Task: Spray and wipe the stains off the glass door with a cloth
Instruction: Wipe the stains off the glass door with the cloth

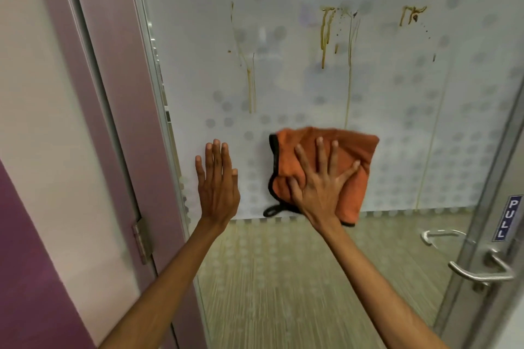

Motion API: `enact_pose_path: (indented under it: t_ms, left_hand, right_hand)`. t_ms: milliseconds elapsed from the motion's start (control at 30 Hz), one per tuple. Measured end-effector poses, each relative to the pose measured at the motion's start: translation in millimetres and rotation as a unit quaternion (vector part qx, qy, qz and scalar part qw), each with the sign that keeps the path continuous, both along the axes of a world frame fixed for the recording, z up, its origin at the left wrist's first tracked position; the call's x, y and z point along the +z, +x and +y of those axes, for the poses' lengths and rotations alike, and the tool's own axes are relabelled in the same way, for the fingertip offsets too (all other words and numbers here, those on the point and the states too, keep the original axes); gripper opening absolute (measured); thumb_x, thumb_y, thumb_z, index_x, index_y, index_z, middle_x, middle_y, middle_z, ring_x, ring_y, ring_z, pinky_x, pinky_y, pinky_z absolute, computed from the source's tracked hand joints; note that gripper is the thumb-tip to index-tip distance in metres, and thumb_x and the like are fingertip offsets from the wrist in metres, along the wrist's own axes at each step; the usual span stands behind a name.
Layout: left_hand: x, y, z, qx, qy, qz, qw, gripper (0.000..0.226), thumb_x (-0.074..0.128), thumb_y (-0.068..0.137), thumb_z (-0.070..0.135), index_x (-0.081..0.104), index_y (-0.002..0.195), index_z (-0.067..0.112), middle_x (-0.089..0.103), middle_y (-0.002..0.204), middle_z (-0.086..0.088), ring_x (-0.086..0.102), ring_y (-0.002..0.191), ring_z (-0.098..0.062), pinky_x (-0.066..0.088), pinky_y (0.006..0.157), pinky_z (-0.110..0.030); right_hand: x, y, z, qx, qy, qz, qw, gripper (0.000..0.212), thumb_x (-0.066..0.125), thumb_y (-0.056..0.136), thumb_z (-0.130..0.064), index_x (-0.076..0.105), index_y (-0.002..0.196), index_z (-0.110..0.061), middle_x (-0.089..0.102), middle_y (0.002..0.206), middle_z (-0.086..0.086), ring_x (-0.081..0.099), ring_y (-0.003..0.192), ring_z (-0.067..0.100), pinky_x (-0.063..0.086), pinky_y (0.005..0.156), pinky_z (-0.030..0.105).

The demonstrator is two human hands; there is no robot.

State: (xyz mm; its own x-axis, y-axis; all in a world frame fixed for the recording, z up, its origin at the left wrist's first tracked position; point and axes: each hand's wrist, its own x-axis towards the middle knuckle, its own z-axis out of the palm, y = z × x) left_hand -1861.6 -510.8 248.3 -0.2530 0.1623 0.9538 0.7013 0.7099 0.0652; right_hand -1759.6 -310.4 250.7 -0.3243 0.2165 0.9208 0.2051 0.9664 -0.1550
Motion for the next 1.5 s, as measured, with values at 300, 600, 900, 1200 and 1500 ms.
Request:
enact_pose_path:
  t_ms: [300,600,900,1200,1500]
  left_hand:
    - [25,11,30,-0.019,0.008,0.018,1.000,0.057,0.028,0.104,0.017,0.007,0.155,0.003,0.010,0.163,-0.014,-0.005,0.154,-0.023,-0.003,0.125,-0.047]
    - [48,22,62,0.001,-0.003,0.021,1.000,0.056,0.026,0.106,0.019,0.006,0.156,0.005,0.005,0.164,-0.011,-0.004,0.154,-0.023,-0.002,0.125,-0.047]
    - [48,18,65,-0.005,0.006,0.042,0.999,0.056,0.029,0.105,0.019,0.007,0.155,0.004,0.007,0.163,-0.012,-0.008,0.154,-0.022,-0.003,0.125,-0.049]
    - [46,18,70,-0.001,0.021,0.045,0.999,0.054,0.023,0.106,0.021,0.005,0.155,0.004,0.007,0.163,-0.010,-0.011,0.153,-0.021,-0.008,0.124,-0.047]
    - [46,24,77,0.004,0.027,0.032,0.999,0.056,0.026,0.105,0.019,0.007,0.155,0.002,0.007,0.163,-0.012,-0.016,0.152,-0.021,-0.008,0.124,-0.046]
  right_hand:
    - [-17,19,22,0.021,0.100,-0.042,0.994,0.058,0.035,0.095,-0.054,0.030,0.150,-0.039,0.023,0.161,0.003,0.016,0.151,0.030,0.012,0.105,0.081]
    - [102,15,54,-0.025,0.013,0.053,0.998,0.061,0.036,0.095,-0.056,0.030,0.153,-0.040,0.017,0.166,0.002,0.006,0.154,0.030,-0.003,0.111,0.074]
    - [27,37,67,0.001,0.123,-0.005,0.992,0.062,0.047,0.087,-0.050,0.038,0.148,-0.039,0.030,0.161,0.006,0.024,0.148,0.030,-0.005,0.117,0.061]
    - [46,8,24,0.015,0.051,0.030,0.998,0.061,0.037,0.095,-0.057,0.035,0.151,-0.035,0.017,0.164,0.004,0.012,0.153,0.031,-0.001,0.113,0.074]
    - [75,26,65,-0.018,0.016,0.054,0.998,0.061,0.037,0.094,-0.056,0.037,0.151,-0.035,0.020,0.165,0.004,0.009,0.154,0.030,0.002,0.111,0.075]
